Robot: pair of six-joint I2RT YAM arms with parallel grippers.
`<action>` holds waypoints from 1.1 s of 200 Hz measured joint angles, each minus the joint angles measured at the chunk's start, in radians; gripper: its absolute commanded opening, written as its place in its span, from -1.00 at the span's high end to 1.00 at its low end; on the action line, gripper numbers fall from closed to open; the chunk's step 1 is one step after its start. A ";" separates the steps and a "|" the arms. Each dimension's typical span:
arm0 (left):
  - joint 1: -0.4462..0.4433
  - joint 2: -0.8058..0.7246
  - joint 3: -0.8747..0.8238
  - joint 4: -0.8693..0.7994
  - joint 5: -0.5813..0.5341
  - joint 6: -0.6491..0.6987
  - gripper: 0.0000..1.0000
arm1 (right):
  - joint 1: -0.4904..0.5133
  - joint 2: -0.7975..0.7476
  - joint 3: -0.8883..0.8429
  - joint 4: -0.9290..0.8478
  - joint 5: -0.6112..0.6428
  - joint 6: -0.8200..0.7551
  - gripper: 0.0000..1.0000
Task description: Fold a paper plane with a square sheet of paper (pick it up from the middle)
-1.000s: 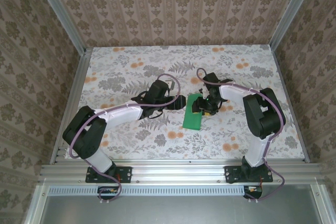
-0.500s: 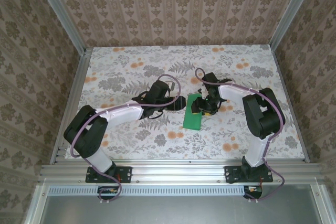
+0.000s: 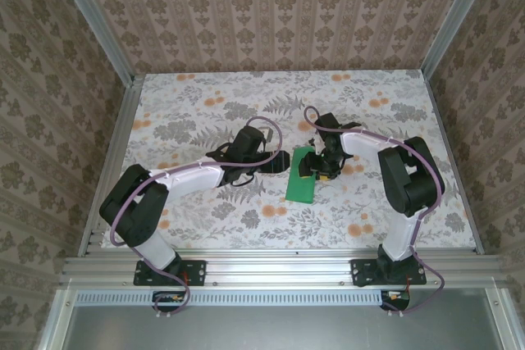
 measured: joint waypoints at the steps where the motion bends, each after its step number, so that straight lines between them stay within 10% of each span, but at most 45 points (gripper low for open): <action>1: 0.000 0.000 0.000 0.000 0.000 0.000 -0.60 | 0.000 0.000 0.000 0.000 0.000 0.000 -0.19; 102: 0.001 0.000 0.000 0.000 0.000 -0.001 -0.43 | 0.002 0.037 0.047 -0.055 0.013 0.003 -0.19; 179: 0.019 0.103 0.075 -0.019 0.052 -0.037 0.88 | 0.006 0.042 0.053 -0.062 0.025 0.005 -0.19; 220: 0.024 0.230 0.183 -0.058 0.125 -0.061 1.00 | 0.006 0.042 0.053 -0.062 0.025 0.005 -0.19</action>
